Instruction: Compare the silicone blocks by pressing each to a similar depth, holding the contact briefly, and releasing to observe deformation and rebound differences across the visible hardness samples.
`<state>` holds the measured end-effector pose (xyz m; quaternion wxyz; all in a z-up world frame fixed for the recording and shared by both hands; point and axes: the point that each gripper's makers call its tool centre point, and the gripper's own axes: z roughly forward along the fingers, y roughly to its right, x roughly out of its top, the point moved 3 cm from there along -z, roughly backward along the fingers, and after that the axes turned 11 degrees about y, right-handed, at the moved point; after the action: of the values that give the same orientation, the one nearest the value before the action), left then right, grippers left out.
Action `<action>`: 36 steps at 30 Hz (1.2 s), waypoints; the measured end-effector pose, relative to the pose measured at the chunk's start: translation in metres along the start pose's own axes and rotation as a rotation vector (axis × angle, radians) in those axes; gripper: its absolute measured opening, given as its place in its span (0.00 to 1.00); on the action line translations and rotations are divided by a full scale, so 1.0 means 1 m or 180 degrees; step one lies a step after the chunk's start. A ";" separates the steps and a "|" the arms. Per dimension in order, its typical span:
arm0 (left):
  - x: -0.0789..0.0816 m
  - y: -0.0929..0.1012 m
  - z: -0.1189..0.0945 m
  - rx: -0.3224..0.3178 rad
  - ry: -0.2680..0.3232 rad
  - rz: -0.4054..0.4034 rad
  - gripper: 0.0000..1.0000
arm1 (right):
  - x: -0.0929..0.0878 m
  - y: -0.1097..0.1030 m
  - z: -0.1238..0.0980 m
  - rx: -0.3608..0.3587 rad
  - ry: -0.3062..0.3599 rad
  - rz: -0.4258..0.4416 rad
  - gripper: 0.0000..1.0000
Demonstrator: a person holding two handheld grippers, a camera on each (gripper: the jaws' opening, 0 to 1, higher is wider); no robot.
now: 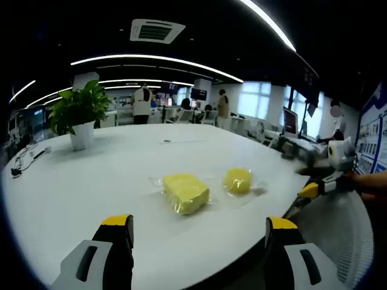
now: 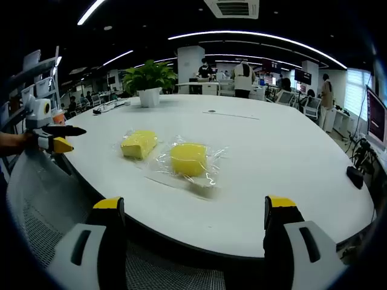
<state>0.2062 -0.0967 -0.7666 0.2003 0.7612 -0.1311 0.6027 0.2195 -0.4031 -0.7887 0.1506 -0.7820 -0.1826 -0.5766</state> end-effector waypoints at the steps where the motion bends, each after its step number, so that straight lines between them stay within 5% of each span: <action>1: 0.000 0.000 0.000 -0.0001 0.0003 -0.0014 0.91 | 0.000 0.000 0.000 0.0004 -0.0002 0.0002 0.89; 36: 0.003 -0.001 -0.001 -0.0008 0.0048 0.0066 0.92 | -0.005 -0.007 0.002 0.0117 -0.0127 0.0070 0.82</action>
<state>0.2070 -0.0950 -0.7641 0.1959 0.7551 -0.1382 0.6103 0.2164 -0.3971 -0.7939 0.1676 -0.7924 -0.1875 -0.5557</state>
